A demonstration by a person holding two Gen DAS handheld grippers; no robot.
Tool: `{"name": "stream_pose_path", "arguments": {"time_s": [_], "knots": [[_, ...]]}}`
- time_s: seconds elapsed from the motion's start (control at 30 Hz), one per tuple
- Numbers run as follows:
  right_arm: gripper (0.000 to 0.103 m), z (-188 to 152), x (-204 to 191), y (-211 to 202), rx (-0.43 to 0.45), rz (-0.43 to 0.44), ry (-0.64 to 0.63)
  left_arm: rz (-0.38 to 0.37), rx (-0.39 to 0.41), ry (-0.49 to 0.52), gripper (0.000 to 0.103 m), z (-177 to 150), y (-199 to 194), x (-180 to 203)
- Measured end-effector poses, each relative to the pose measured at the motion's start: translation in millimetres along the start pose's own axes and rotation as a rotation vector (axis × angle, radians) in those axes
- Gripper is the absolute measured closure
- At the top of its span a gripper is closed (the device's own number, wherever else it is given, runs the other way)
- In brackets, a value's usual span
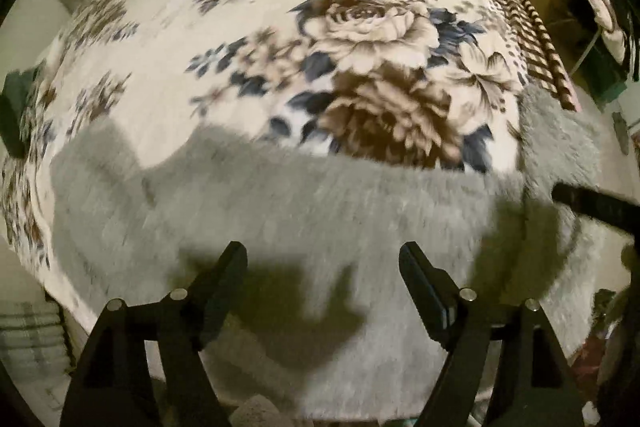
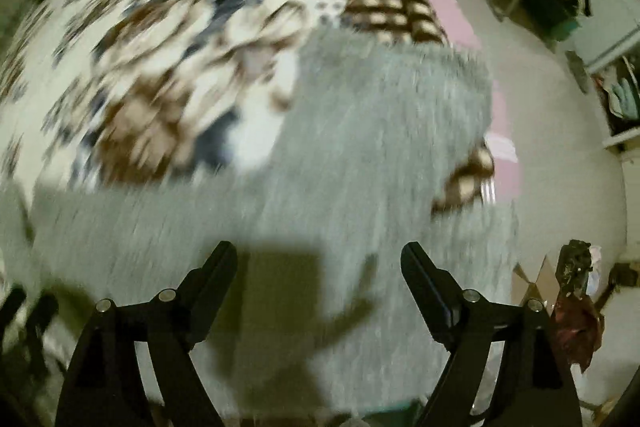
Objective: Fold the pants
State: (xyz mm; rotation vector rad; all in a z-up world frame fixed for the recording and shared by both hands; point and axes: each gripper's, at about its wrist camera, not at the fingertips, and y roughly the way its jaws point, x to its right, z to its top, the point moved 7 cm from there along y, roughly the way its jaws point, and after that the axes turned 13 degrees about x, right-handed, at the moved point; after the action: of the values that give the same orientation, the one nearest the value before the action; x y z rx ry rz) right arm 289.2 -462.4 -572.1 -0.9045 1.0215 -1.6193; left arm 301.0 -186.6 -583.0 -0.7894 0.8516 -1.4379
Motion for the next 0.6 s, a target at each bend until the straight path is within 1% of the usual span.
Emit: {"name": "stream_pose_path", "arguments": {"time_s": [0.07, 0.13, 0.23, 0.3, 0.33, 0.37, 0.4, 0.43, 0.5, 0.6], "knots": [[0.017, 20, -3, 23, 0.008, -0.031, 0.011, 0.008, 0.009, 0.030, 0.026, 9, 12, 8], [0.017, 33, -4, 42, 0.012, -0.060, 0.013, 0.011, 0.008, 0.047, 0.026, 16, 18, 13], [0.017, 35, -4, 68, -0.019, -0.057, 0.044, 0.008, 0.004, 0.055, 0.026, 19, 23, 19], [0.019, 30, -5, 78, -0.044, -0.064, 0.038, 0.005, -0.005, 0.060, 0.026, 19, 25, 22], [0.032, 29, -3, 80, -0.039, -0.076, 0.028, -0.001, -0.011, 0.058, 0.026, 18, 25, 23], [0.057, 27, 0, 77, -0.031, -0.093, 0.018, -0.009, -0.021, 0.058, 0.026, 15, 25, 23], [0.069, 23, 6, 73, -0.018, -0.102, 0.030, -0.017, -0.028, 0.057, 0.026, 14, 25, 25], [0.084, 18, 17, 63, -0.001, -0.099, 0.077, -0.032, -0.039, 0.056, 0.026, 12, 24, 28], [0.088, 3, 45, 37, 0.035, -0.084, 0.208, -0.062, -0.062, 0.060, 0.026, 3, 19, 33], [0.088, -31, 88, 2, 0.041, -0.074, 0.400, -0.100, -0.092, 0.077, 0.026, -15, 11, 40]]}}
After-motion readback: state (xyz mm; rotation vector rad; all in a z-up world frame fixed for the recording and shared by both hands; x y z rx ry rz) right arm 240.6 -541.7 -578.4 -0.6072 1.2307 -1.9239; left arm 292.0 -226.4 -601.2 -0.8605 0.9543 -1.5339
